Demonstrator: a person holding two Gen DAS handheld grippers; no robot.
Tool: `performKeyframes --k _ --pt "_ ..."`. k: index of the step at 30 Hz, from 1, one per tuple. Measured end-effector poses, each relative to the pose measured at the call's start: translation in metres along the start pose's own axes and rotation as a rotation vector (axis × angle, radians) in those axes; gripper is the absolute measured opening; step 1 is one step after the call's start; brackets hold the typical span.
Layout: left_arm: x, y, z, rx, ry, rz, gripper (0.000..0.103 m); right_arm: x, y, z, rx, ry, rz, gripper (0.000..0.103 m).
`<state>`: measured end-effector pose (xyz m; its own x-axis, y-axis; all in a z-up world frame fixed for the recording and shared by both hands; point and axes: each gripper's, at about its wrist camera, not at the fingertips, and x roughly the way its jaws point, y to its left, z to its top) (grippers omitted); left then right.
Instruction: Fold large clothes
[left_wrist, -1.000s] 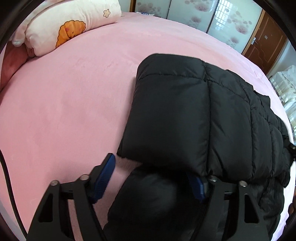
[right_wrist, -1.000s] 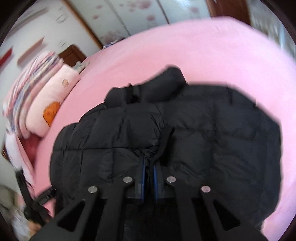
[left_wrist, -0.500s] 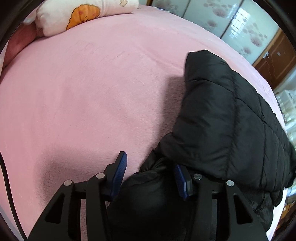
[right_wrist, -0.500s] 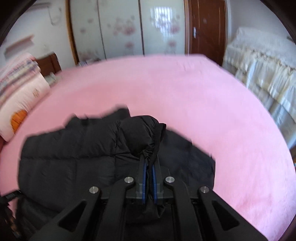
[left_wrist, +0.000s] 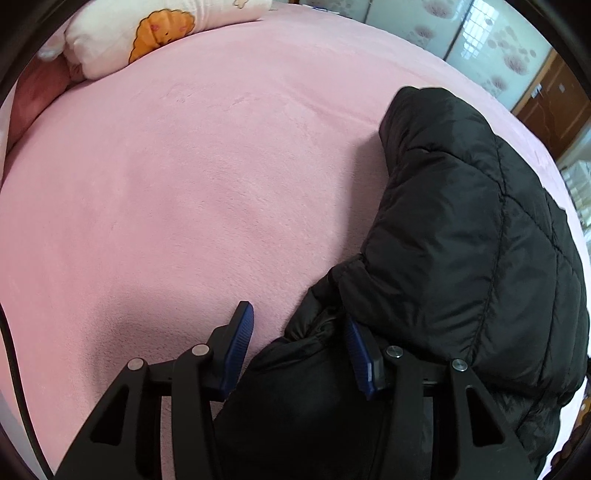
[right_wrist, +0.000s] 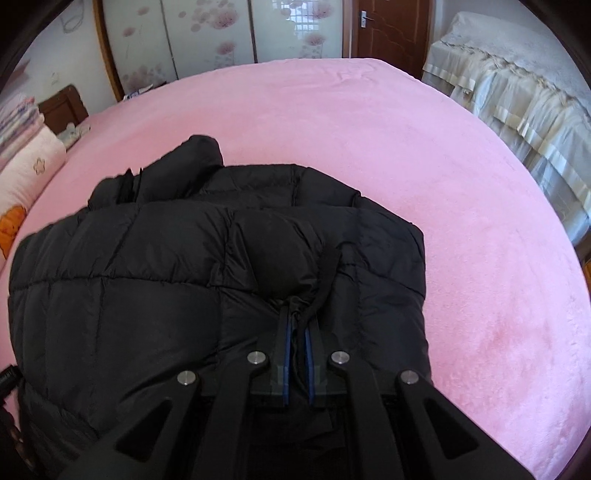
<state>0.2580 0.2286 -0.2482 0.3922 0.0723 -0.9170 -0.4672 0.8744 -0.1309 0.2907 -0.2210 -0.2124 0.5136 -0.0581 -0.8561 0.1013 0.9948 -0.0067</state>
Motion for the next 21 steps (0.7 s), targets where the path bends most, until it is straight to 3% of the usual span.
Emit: performKeyframes --k 5,10,14,16,19,21 --pt "-0.030 -0.009 0.005 0.036 -0.048 -0.007 0.049 -0.016 -0.007 0.002 0.017 -0.012 0.032 0.010" --pt "-0.079 -0.026 0.010 0.112 -0.178 -0.029 0.049 -0.048 -0.010 0.007 0.039 -0.088 0.062 0.011" --pt "-0.107 -0.058 0.026 0.189 -0.257 -0.088 0.053 -0.069 0.004 0.011 0.026 -0.161 0.045 0.012" --pt "-0.110 -0.078 0.034 0.230 -0.276 -0.102 0.054 -0.077 0.018 0.014 0.001 -0.206 -0.012 0.014" --pt "-0.096 -0.115 0.041 0.310 -0.277 -0.097 0.054 -0.074 0.034 0.017 -0.051 -0.242 -0.160 0.029" --pt "-0.080 -0.130 0.036 0.345 -0.251 -0.088 0.054 -0.067 0.033 0.018 -0.045 -0.230 -0.238 0.029"
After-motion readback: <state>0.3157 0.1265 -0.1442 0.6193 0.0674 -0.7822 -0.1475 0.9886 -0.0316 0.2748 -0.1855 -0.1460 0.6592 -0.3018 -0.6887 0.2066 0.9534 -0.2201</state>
